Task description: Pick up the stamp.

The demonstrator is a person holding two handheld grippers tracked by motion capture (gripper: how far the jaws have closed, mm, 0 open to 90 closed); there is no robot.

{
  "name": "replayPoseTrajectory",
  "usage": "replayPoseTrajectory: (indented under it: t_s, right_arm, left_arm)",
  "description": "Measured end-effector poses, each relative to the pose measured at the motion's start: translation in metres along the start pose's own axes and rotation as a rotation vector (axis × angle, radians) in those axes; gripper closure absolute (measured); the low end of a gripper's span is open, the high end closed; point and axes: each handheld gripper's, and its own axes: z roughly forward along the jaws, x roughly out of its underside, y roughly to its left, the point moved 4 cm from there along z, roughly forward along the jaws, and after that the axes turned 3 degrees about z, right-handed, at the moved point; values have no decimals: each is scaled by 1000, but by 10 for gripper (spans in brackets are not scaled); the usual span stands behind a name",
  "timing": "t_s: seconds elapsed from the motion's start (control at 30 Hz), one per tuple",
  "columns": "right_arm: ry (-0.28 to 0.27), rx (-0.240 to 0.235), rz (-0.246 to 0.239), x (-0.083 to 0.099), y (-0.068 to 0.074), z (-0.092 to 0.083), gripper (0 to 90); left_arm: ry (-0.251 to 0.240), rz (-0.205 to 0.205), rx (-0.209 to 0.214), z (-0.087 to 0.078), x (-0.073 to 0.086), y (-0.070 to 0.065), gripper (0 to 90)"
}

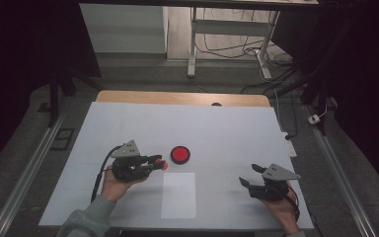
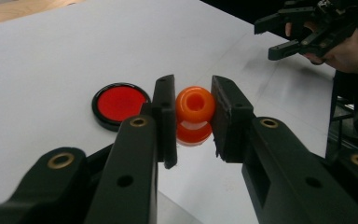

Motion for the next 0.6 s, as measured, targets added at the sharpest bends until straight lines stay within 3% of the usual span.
replayPoseTrajectory:
  t_s: [0.6]
  right_arm:
    - [5, 2, -2, 0, 0, 0, 302]
  left_arm:
    - [23, 33, 51, 23, -6, -18, 724]
